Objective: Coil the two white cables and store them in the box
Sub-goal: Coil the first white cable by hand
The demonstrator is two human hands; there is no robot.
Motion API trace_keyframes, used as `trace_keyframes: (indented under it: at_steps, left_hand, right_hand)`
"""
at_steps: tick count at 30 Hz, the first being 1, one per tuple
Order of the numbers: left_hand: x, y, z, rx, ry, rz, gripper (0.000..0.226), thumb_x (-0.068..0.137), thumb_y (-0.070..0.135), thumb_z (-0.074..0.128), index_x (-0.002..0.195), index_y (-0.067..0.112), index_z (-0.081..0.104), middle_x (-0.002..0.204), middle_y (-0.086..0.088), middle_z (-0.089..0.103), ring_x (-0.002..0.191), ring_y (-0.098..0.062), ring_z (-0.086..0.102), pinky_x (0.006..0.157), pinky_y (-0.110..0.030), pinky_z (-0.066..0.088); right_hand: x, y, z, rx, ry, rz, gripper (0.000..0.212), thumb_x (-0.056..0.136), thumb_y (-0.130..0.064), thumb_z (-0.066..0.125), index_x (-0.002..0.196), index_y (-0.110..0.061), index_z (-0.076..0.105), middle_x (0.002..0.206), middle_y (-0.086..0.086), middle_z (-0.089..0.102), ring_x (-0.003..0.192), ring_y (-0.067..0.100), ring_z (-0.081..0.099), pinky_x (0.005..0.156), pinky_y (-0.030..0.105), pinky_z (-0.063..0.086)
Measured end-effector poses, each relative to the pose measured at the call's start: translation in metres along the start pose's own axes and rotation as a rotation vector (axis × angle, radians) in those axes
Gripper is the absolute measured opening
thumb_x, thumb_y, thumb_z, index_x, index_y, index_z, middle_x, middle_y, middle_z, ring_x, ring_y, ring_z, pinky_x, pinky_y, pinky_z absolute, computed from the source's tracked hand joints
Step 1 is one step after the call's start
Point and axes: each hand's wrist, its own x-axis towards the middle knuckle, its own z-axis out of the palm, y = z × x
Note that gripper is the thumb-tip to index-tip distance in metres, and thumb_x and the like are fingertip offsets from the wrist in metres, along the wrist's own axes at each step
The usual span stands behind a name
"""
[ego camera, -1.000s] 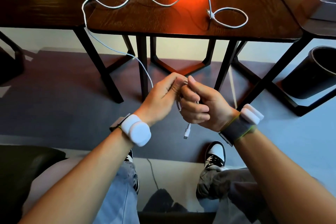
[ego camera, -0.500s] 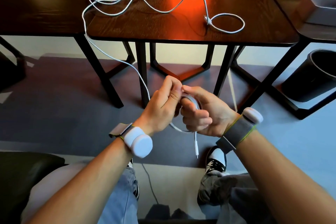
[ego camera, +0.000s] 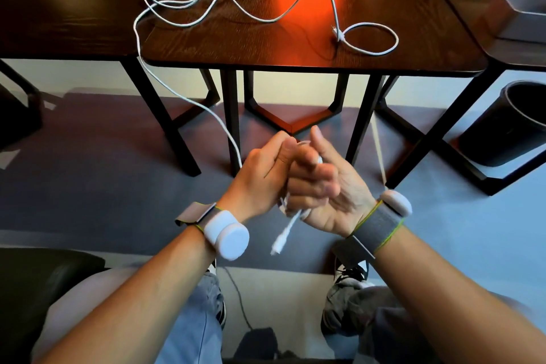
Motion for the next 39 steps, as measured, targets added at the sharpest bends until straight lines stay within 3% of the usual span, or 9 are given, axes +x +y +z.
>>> trace_keyframes:
  at_steps: [3, 6, 8, 11, 18, 23, 26, 31, 39]
  left_hand:
    - [0.002, -0.010, 0.001, 0.395, -0.254, -0.023, 0.019, 0.100, 0.031, 0.042, 0.100, 0.019, 0.057, 0.083, 0.000, 0.070, 0.083, -0.031, 0.068, 0.068, -0.043, 0.050]
    - [-0.002, -0.007, 0.005, 0.467, -0.339, -0.055, 0.019, 0.101, 0.031, 0.040, 0.087, 0.029, 0.052, 0.075, 0.008, 0.064, 0.073, -0.016, 0.062, 0.066, -0.034, 0.046]
    - [-0.007, -0.009, 0.012, 0.548, -0.428, -0.033, 0.022, 0.103, 0.036, 0.039, 0.092, 0.025, 0.055, 0.090, -0.004, 0.069, 0.087, -0.030, 0.063, 0.076, -0.038, 0.050]
    - [-0.011, -0.010, 0.020, 0.674, -0.513, 0.035, 0.030, 0.103, 0.045, 0.036, 0.086, 0.022, 0.045, 0.088, -0.016, 0.066, 0.083, -0.040, 0.061, 0.068, -0.041, 0.049]
    - [-0.009, -0.015, 0.015, 0.827, -0.424, 0.145, 0.043, 0.094, 0.064, 0.038, 0.073, 0.027, 0.041, 0.060, 0.006, 0.041, 0.073, -0.035, 0.058, 0.057, -0.033, 0.028]
    - [-0.002, -0.020, -0.008, 0.874, -0.264, 0.144, 0.064, 0.069, 0.086, 0.034, 0.084, 0.032, 0.064, 0.071, 0.004, 0.066, 0.073, -0.026, 0.065, 0.057, -0.029, 0.039]
    - [0.004, -0.020, -0.032, 0.838, -0.164, 0.108, 0.072, 0.055, 0.096, 0.047, 0.065, 0.025, 0.048, 0.051, 0.006, 0.050, 0.053, -0.013, 0.050, 0.049, -0.027, 0.032]
    - [0.008, -0.012, -0.038, 0.352, -0.137, 0.173, 0.055, 0.069, 0.077, 0.066, 0.070, 0.024, 0.051, 0.054, 0.008, 0.052, 0.052, -0.009, 0.043, 0.052, -0.023, 0.037]
    - [0.005, -0.005, -0.006, 0.066, -0.044, 0.147, 0.045, 0.088, 0.076, 0.036, 0.089, 0.031, 0.039, 0.063, 0.015, 0.046, 0.055, -0.006, 0.039, 0.054, -0.019, 0.031]
  right_hand:
    - [0.001, -0.010, -0.002, 0.105, 0.107, -0.227, 0.046, 0.098, -0.045, 0.042, 0.084, -0.010, 0.068, 0.061, -0.006, 0.063, 0.052, 0.005, 0.057, 0.056, 0.017, 0.042]
    - [0.000, -0.021, -0.005, 0.155, 0.236, -0.422, 0.036, 0.094, -0.039, 0.051, 0.095, -0.010, 0.073, 0.076, -0.003, 0.072, 0.070, 0.010, 0.068, 0.067, 0.024, 0.054]
    - [0.001, -0.025, -0.008, 0.136, 0.302, -0.512, 0.034, 0.093, -0.036, 0.054, 0.101, -0.010, 0.074, 0.091, 0.000, 0.076, 0.086, 0.015, 0.072, 0.077, 0.030, 0.057]
    - [0.002, -0.029, -0.016, -0.007, 0.434, -0.562, 0.037, 0.100, -0.040, 0.046, 0.106, -0.013, 0.072, 0.108, 0.001, 0.074, 0.102, 0.018, 0.070, 0.087, 0.035, 0.056]
    - [0.006, -0.015, -0.031, -1.014, 0.801, -0.377, 0.037, 0.104, -0.035, 0.042, 0.111, -0.009, 0.067, 0.104, 0.005, 0.075, 0.100, 0.020, 0.071, 0.087, 0.036, 0.056]
    - [-0.001, -0.009, -0.029, -1.729, 0.807, 0.073, 0.057, 0.102, -0.044, 0.042, 0.074, -0.004, 0.071, 0.055, -0.006, 0.065, 0.047, 0.000, 0.055, 0.053, 0.020, 0.042]
    - [-0.003, -0.005, -0.025, -1.517, 0.742, 0.228, 0.064, 0.103, -0.049, 0.034, 0.061, -0.008, 0.063, 0.054, 0.005, 0.064, 0.041, 0.013, 0.052, 0.043, 0.018, 0.040]
    - [0.000, -0.007, -0.015, -1.106, 0.508, 0.147, 0.058, 0.099, -0.055, 0.039, 0.054, -0.017, 0.040, 0.047, 0.000, 0.027, 0.039, 0.015, 0.023, 0.038, 0.019, 0.022]
    - [-0.008, -0.024, -0.014, -0.459, 0.168, 0.137, 0.060, 0.096, -0.051, 0.044, 0.046, -0.021, 0.026, 0.038, -0.006, 0.018, 0.026, 0.008, 0.015, 0.037, 0.020, 0.000]
